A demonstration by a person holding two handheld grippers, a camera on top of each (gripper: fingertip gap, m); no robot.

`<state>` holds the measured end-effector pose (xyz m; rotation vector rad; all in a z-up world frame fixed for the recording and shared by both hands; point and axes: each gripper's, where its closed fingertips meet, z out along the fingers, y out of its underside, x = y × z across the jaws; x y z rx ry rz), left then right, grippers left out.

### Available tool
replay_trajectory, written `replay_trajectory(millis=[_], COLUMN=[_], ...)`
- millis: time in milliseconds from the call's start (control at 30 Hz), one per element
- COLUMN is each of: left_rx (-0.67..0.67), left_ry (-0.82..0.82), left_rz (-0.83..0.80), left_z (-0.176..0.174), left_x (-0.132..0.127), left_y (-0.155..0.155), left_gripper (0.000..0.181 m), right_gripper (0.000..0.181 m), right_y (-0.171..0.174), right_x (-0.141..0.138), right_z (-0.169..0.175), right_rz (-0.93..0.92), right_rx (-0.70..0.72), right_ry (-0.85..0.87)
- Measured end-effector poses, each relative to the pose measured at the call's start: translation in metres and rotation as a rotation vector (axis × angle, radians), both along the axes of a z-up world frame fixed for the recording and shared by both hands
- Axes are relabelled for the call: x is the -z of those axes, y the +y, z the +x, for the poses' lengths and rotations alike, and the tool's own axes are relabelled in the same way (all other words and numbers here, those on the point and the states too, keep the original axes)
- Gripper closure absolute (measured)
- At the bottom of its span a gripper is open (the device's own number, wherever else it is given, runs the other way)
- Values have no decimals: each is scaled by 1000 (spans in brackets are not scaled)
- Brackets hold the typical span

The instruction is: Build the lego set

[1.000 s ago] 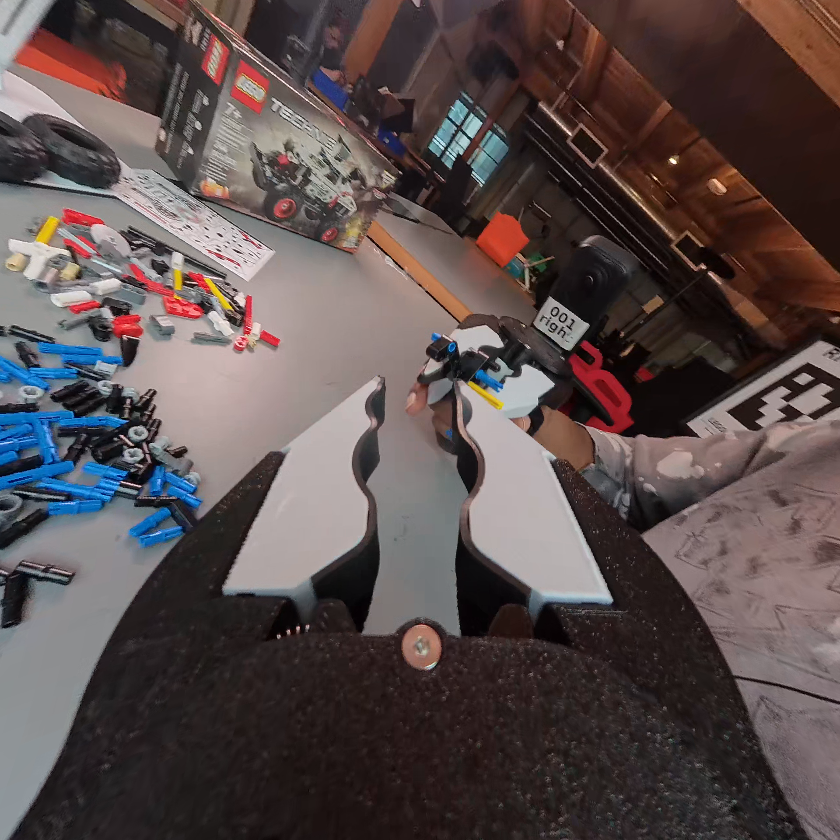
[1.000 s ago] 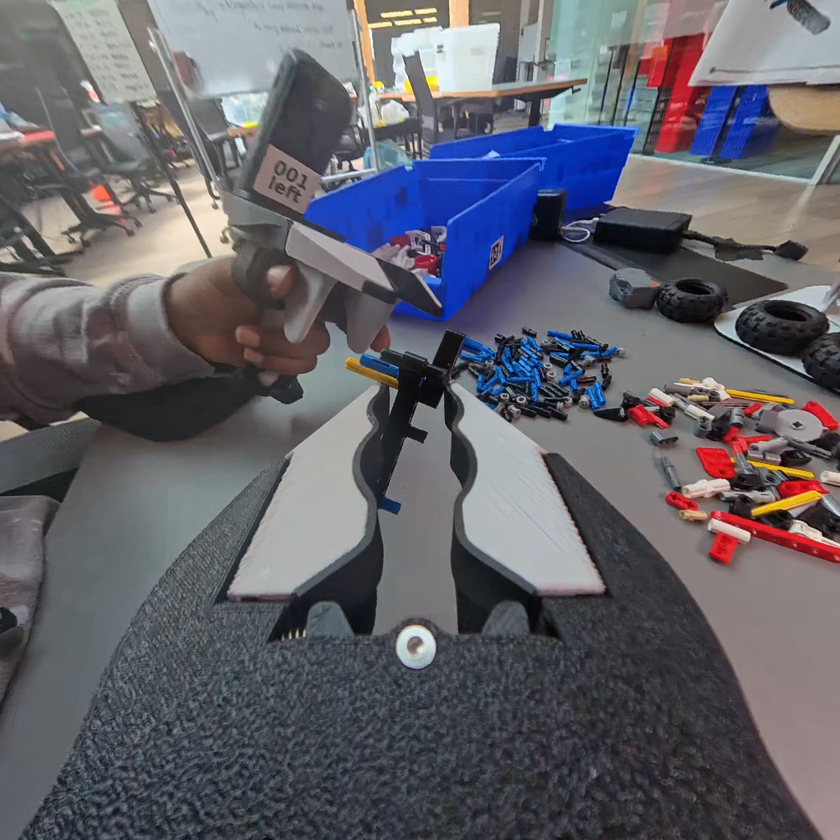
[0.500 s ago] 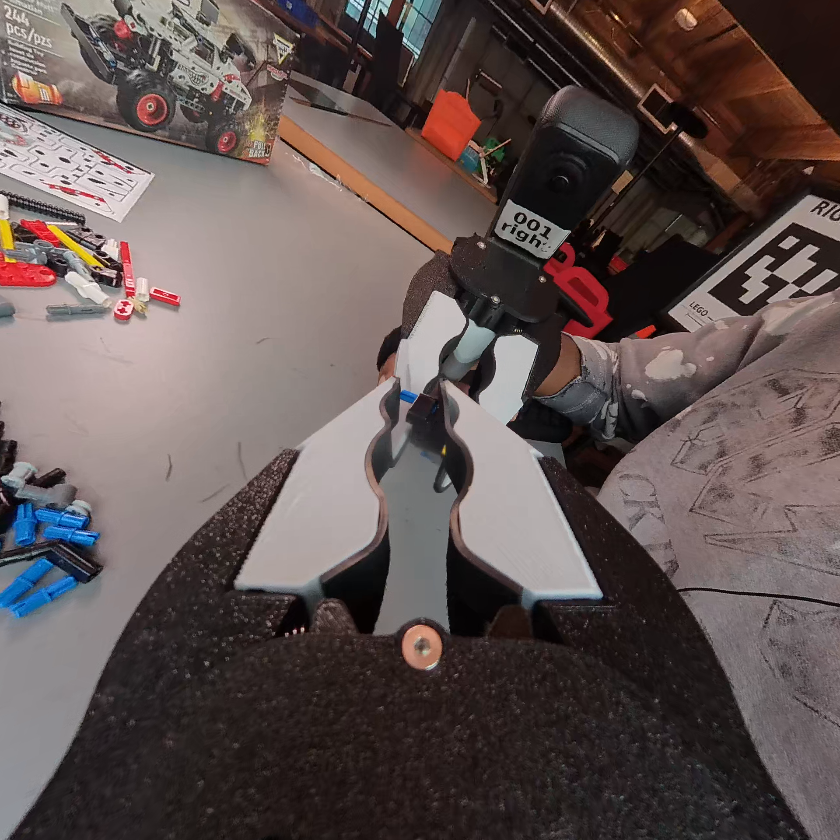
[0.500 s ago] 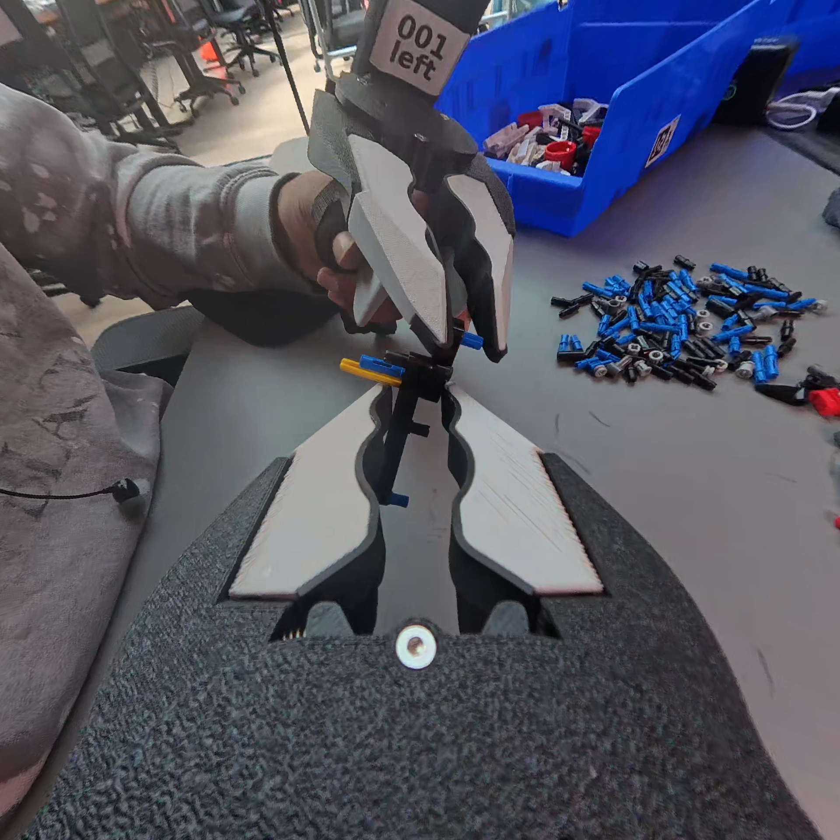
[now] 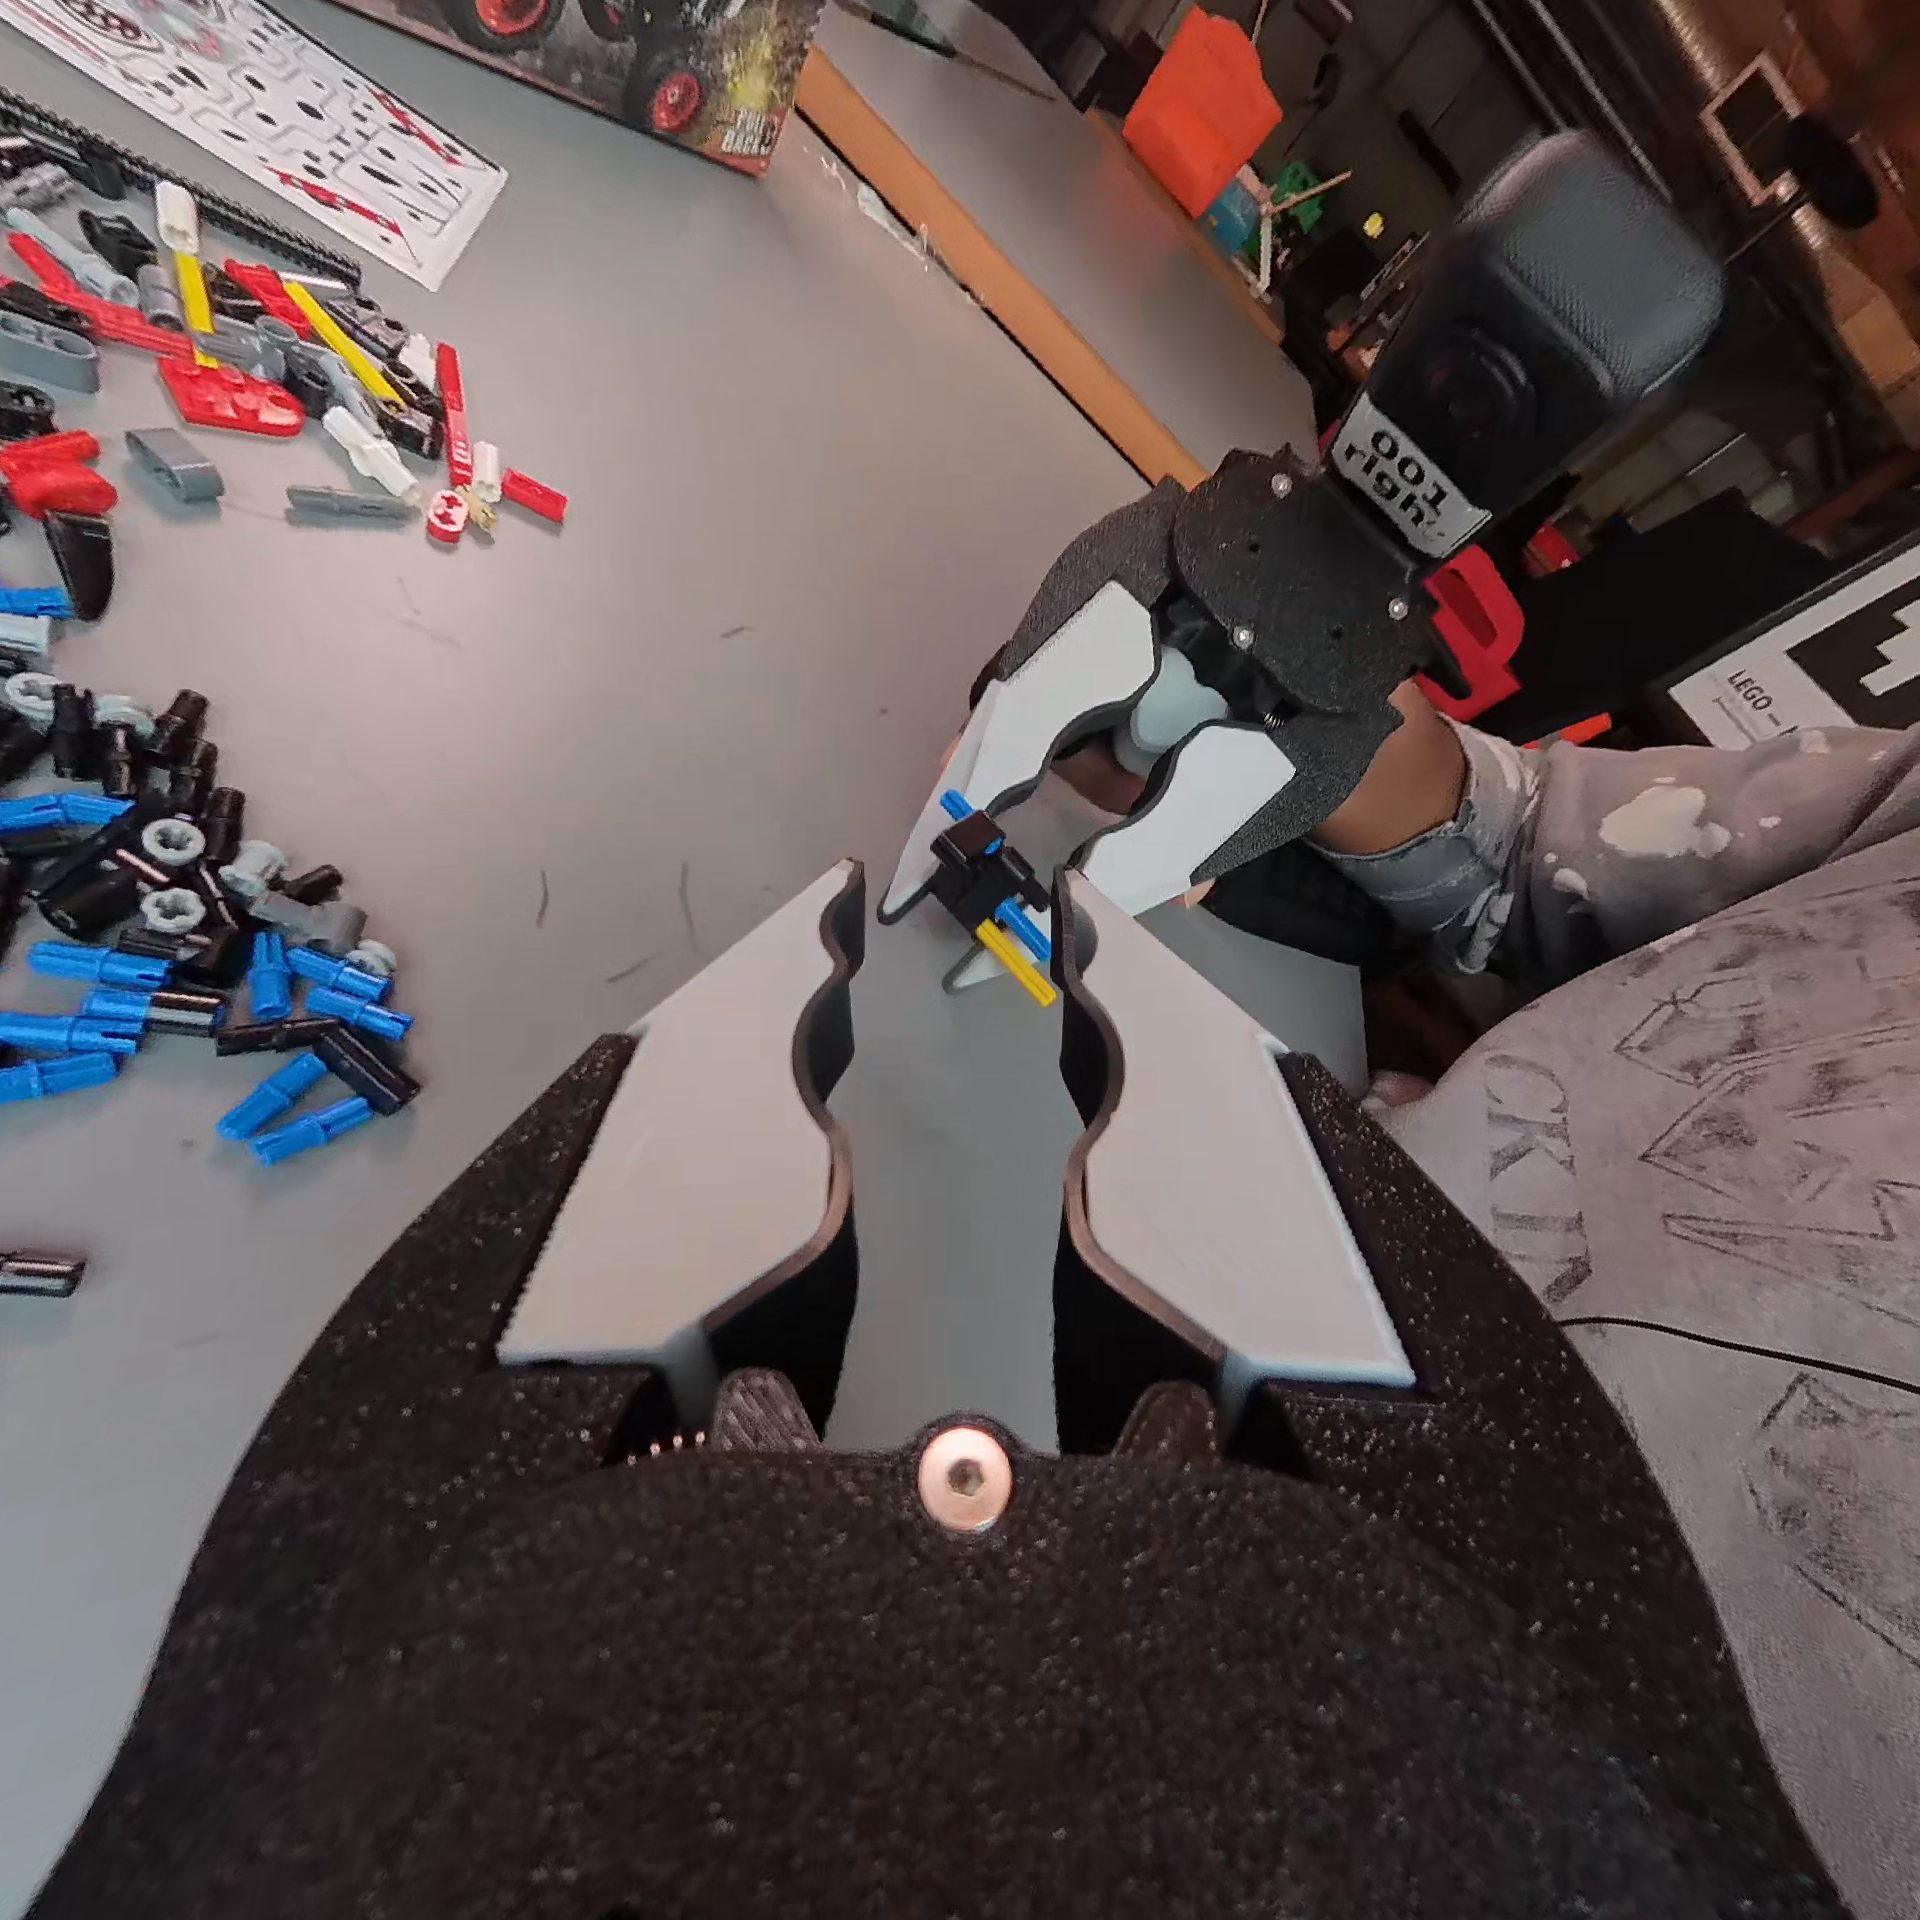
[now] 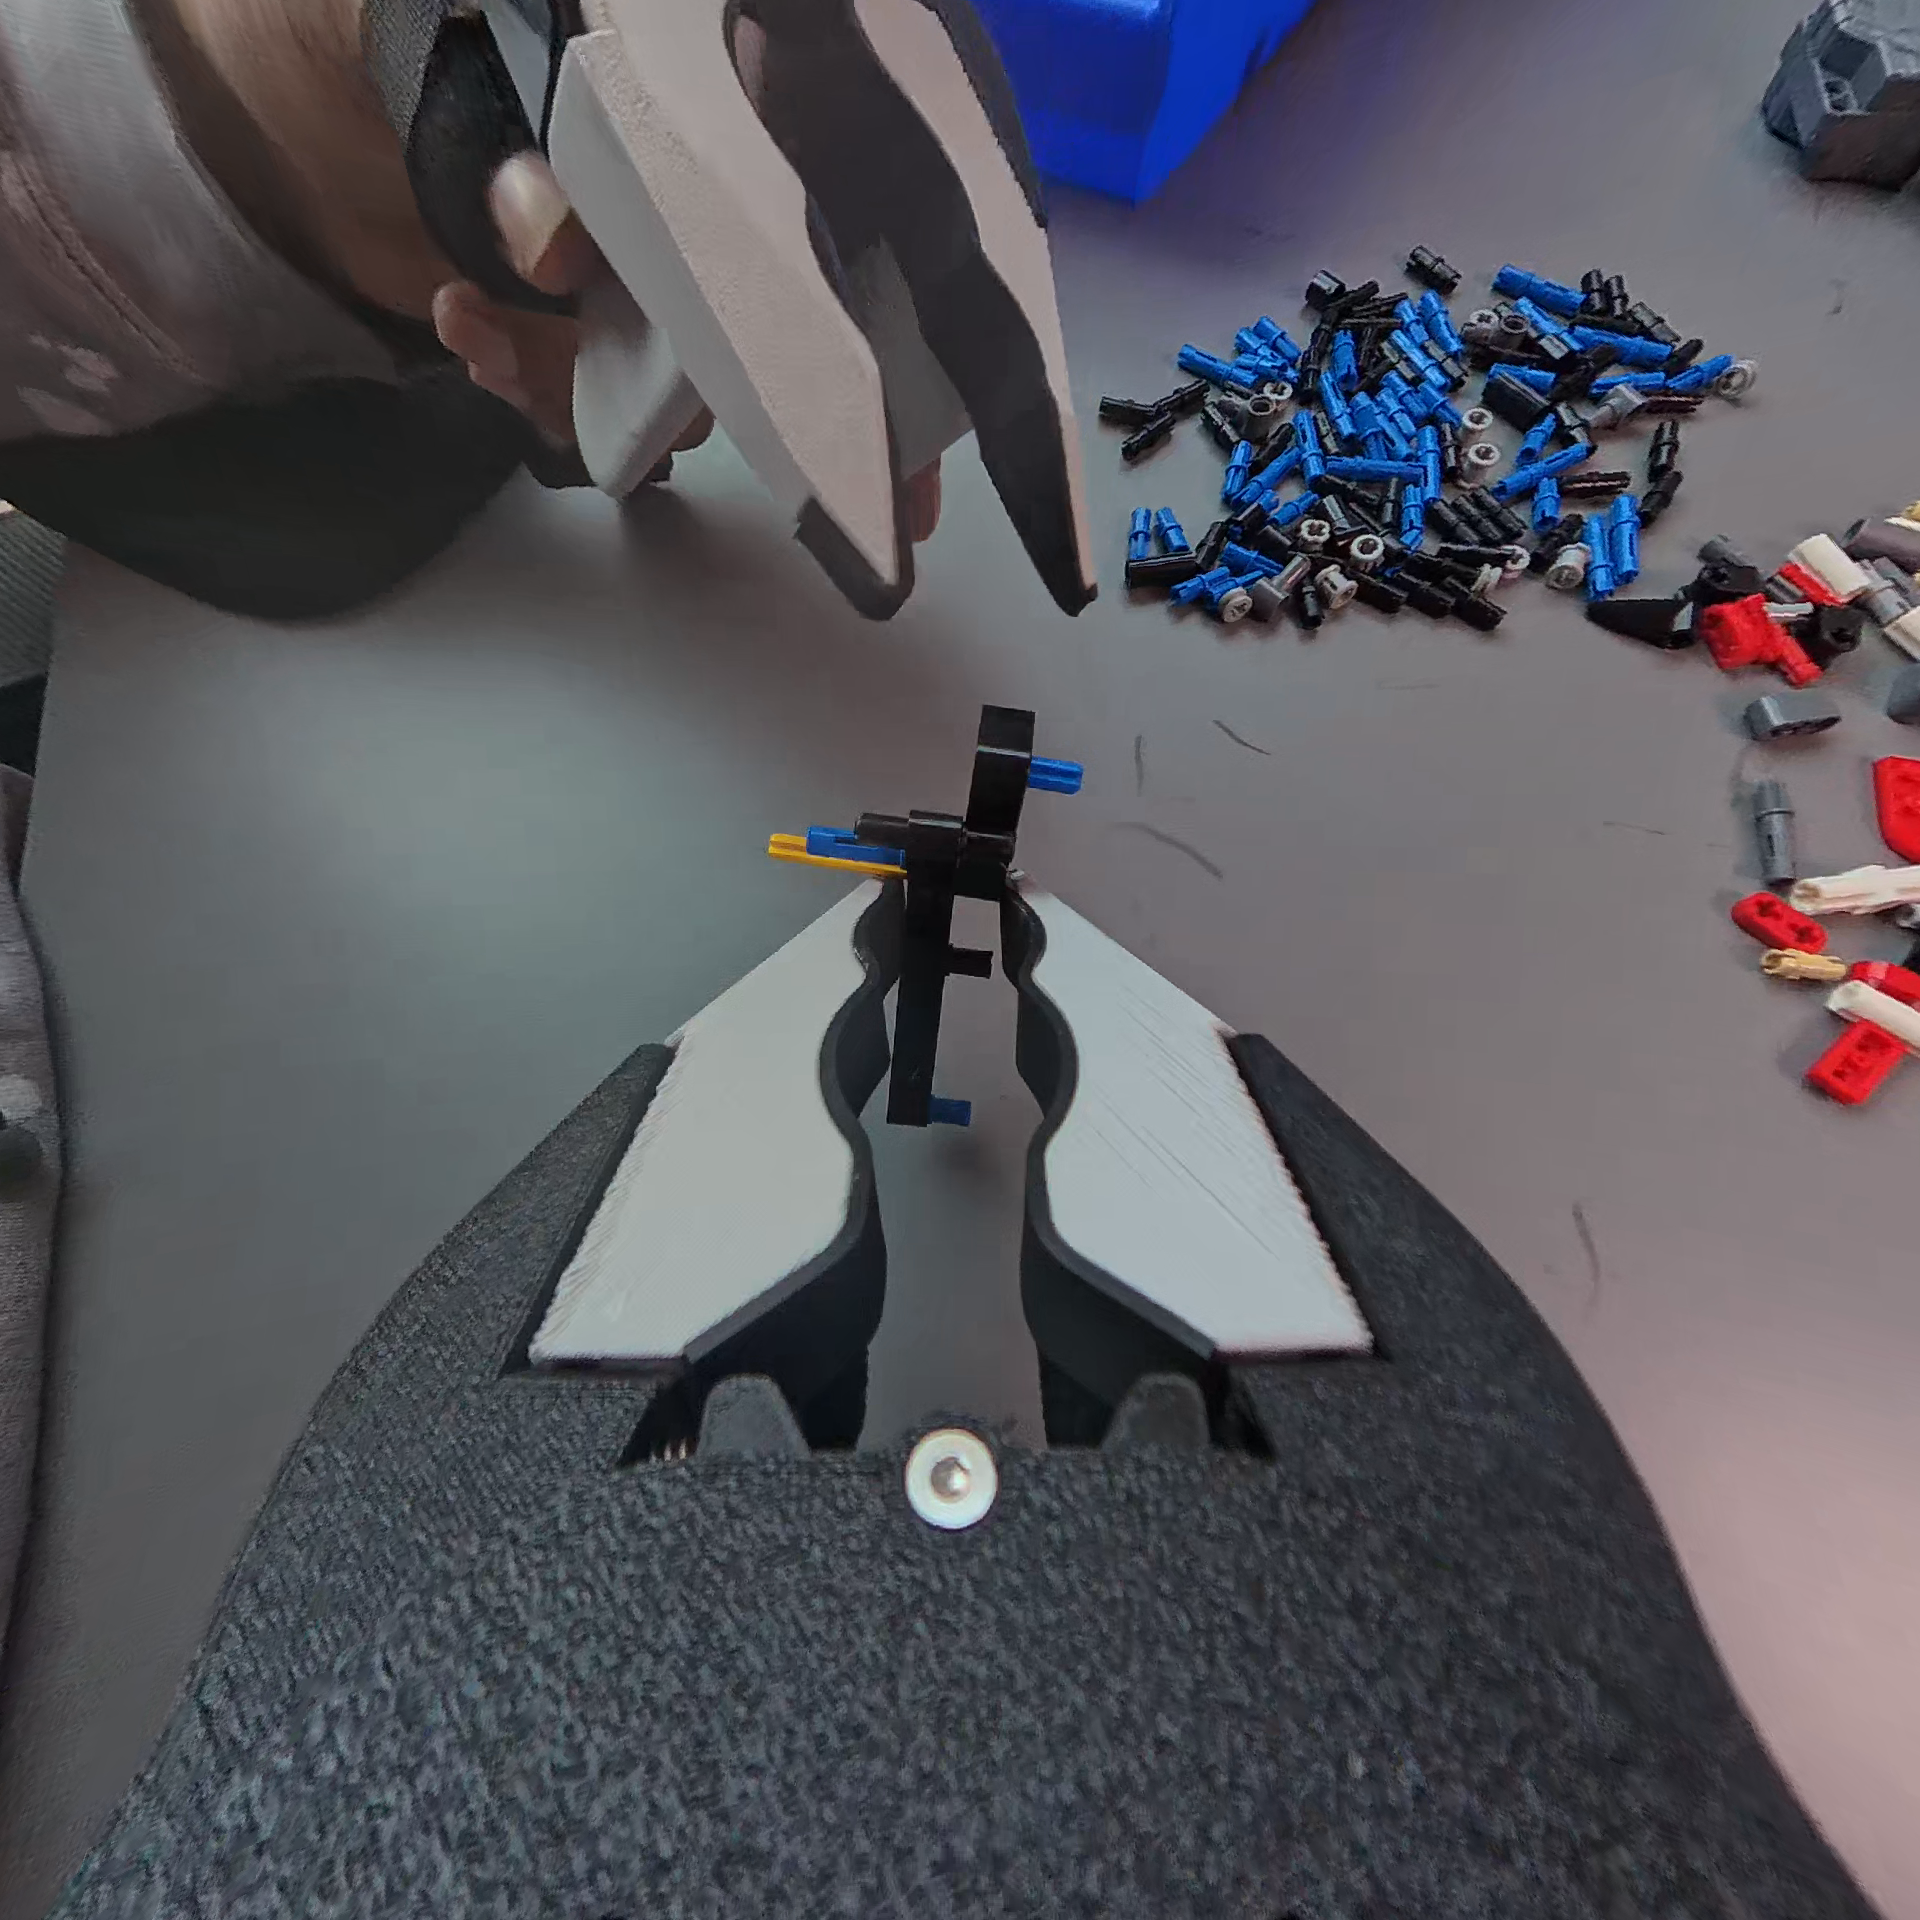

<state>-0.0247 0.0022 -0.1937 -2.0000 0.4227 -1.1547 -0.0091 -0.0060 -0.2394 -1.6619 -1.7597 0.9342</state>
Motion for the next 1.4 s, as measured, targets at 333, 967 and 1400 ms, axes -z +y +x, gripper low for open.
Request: replay_trajectory(millis=[333, 967, 1400], left_rx=[-33, -43, -9], left_ry=[146, 101, -80], left_rz=[6, 127, 192], left_z=[27, 18, 12], left_x=[20, -2, -30], left_y=[10, 9, 0], left_gripper=[148, 164, 170], right_gripper=[164, 162, 160], right_y=[19, 22, 15], right_x=[3, -23, -58], right_z=[-4, -13, -14], right_rz=[96, 153, 113], right_rx=[143, 101, 52], right_ry=[-36, 153, 351])
